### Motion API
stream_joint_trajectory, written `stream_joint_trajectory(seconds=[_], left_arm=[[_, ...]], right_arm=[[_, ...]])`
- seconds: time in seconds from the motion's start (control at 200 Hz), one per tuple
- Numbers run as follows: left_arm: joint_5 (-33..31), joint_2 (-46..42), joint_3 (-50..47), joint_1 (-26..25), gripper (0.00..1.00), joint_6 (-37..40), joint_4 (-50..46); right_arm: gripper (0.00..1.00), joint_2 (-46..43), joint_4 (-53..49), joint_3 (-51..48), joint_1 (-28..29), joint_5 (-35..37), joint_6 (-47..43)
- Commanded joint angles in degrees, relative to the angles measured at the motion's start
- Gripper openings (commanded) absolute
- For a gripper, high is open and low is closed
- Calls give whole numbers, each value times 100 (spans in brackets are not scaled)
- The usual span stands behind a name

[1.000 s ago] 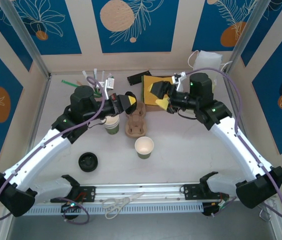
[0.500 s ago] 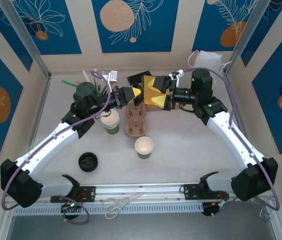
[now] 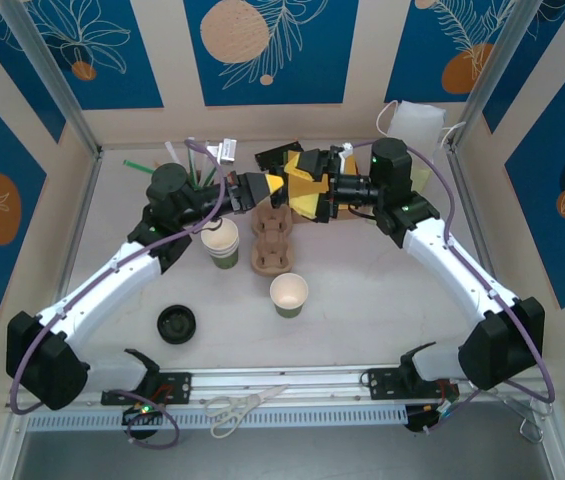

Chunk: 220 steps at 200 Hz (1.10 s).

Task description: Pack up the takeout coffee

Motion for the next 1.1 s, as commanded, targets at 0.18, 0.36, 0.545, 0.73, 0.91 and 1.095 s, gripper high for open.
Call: stream_joint_trajectory(seconds=[0.18, 0.36, 0.545, 0.73, 0.91, 1.095], left_arm=[[222, 20, -78, 63, 0, -120, 591], [219, 12, -68, 62, 0, -131, 611], [196, -3, -125, 67, 0, -177, 687], [151, -42, -194, 63, 0, -208, 719], [117, -57, -214, 59, 0, -242, 763], [90, -74, -226, 67, 0, -308, 885]], right_arm=[[91, 60, 560, -179, 81, -187, 544], [89, 36, 676, -290, 108, -147, 656], [86, 26, 834, -350, 116, -181, 761], [83, 48, 999, -367, 148, -180, 866], [83, 97, 1153, -393, 187, -192, 971], [83, 175, 1409, -422, 250, -204, 1165]])
